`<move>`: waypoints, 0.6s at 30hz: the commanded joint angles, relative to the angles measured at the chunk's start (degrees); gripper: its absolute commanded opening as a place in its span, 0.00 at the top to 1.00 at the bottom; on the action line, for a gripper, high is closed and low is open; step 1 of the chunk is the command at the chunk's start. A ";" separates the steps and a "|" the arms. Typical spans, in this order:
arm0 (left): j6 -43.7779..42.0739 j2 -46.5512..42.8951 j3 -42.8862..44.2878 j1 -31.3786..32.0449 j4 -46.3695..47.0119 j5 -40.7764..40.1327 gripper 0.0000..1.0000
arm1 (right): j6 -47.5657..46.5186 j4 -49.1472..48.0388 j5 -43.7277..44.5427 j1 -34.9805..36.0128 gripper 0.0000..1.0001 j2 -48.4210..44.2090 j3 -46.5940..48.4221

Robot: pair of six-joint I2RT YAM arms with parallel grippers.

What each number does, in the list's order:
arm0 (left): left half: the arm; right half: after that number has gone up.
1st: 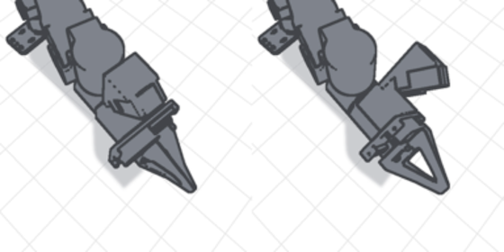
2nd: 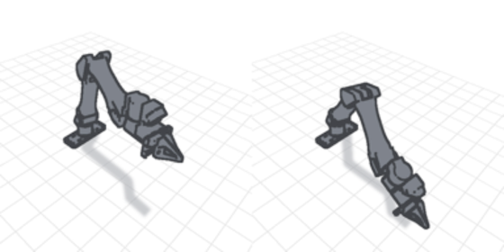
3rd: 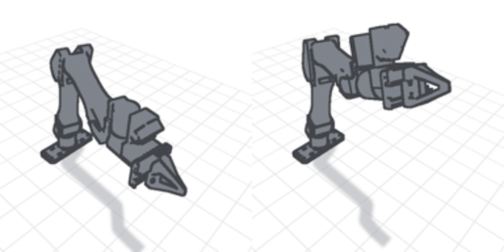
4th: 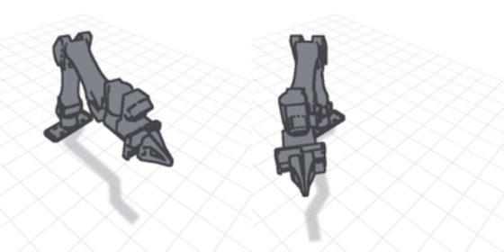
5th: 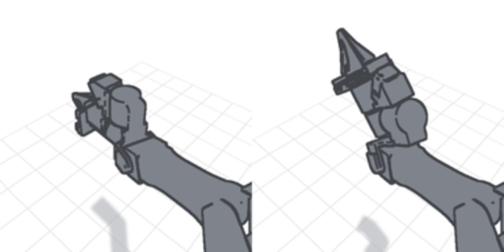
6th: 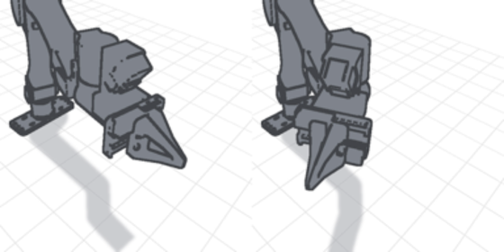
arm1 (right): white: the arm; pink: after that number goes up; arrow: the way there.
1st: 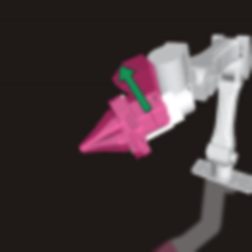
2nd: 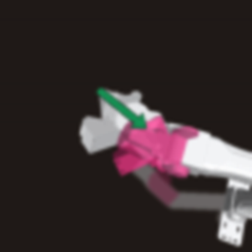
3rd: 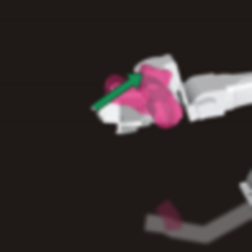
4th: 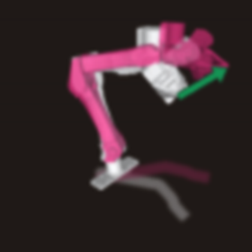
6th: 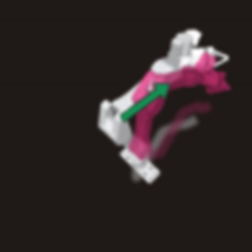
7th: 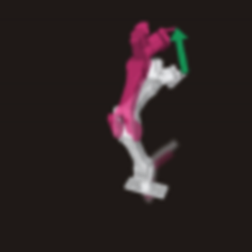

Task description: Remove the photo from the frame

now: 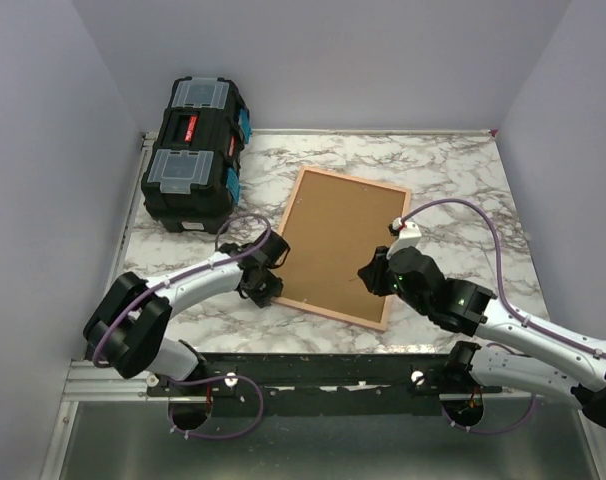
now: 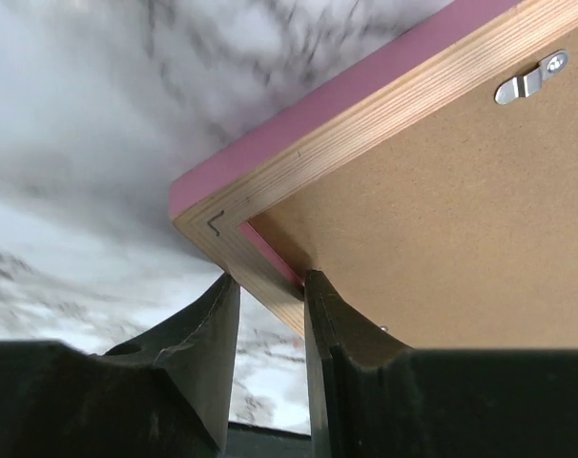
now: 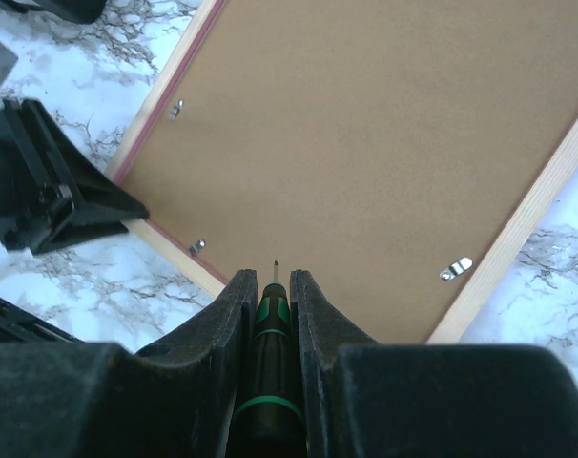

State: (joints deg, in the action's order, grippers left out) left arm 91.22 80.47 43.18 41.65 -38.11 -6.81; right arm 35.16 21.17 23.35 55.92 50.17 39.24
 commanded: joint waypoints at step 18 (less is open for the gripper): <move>-65.29 22.49 30.36 -14.78 -6.40 1.06 1.00 | 0.74 -4.15 -3.73 0.24 0.99 6.59 -1.19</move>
State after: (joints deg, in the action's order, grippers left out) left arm 40.42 101.01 68.01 27.81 -39.88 -4.69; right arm 35.55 19.22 21.08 55.92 55.81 38.76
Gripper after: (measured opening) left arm 0.297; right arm 0.228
